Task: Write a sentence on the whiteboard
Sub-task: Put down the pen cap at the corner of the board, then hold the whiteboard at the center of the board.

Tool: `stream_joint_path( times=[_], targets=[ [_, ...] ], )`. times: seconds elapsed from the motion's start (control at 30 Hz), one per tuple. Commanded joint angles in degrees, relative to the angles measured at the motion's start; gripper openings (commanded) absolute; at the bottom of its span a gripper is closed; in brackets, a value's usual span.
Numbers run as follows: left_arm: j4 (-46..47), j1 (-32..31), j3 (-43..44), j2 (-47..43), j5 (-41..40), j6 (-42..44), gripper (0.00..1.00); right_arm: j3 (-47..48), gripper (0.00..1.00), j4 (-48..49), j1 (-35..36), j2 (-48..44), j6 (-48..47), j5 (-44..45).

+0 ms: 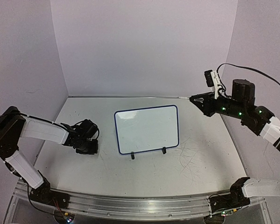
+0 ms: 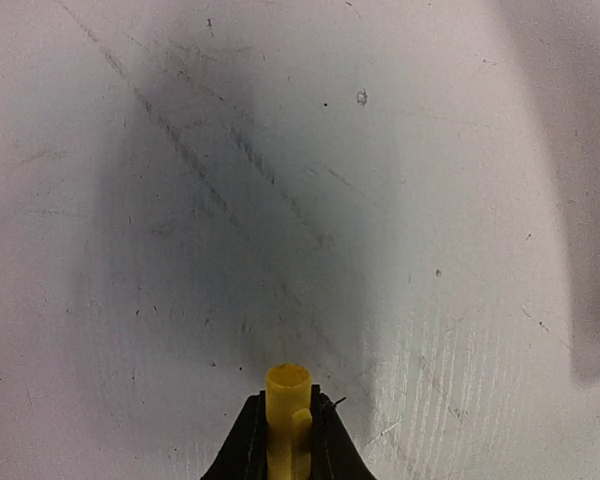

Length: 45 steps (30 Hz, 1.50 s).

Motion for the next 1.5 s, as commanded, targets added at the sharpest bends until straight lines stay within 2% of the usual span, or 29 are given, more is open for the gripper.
stream_joint_path(
  times=[0.0, 0.2, 0.53, 0.67, 0.8, 0.9, 1.0, 1.1, 1.27, 1.4, 1.47],
  targets=[
    [1.47, -0.86, 0.93, 0.85, -4.26, -1.62, 0.17, -1.19, 0.00, 3.28, 0.27, -1.99, 1.36, 0.15],
    [1.77, -1.19, 0.95, 1.28, -4.13, -0.88, 0.28, -1.63, 0.00, 3.28, 0.26, -3.05, 2.31, 1.09],
    [1.81, -0.99, 0.95, -6.41, -3.76, 1.00, 0.45, -2.35, 0.00, 3.28, 0.27, -2.59, 4.33, 2.94],
    [1.81, 1.05, 1.68, -10.69, -1.64, 2.46, 0.65, -2.81, 0.00, 3.28, 0.27, -2.46, 5.53, 4.56],
    [3.91, 3.73, 0.89, -17.79, 4.02, 5.03, 0.71, -2.24, 0.00, 2.80, 0.28, -1.51, 7.45, 5.75],
    [10.86, 6.17, -2.39, -25.02, 11.71, 7.12, 0.77, -1.94, 0.00, 2.47, 0.61, -0.85, 9.62, 7.55],
    [16.91, 8.96, -4.53, -28.28, 21.91, 7.06, 0.82, -2.82, 0.00, 3.67, 2.22, -1.33, 12.65, 12.02],
    [20.56, 9.61, -4.47, -28.03, 25.88, 7.76, 0.84, -4.27, 0.00, 7.07, 3.05, -2.63, 15.51, 13.70],
    [23.41, 9.61, -1.87, -25.19, 27.26, 8.97, 0.97, -2.26, 0.00, 6.87, 3.05, -0.71, 14.35, 9.21],
    [16.76, 9.72, 5.43, -21.81, 22.98, 7.98, 0.98, -1.86, 0.00, 6.83, 2.99, -0.63, 14.47, 9.81],
    [14.12, 9.83, 8.21, -19.88, 24.85, 9.27, 0.99, -2.23, 0.00, 7.26, 3.03, -1.34, 14.76, 11.25]
  ],
)
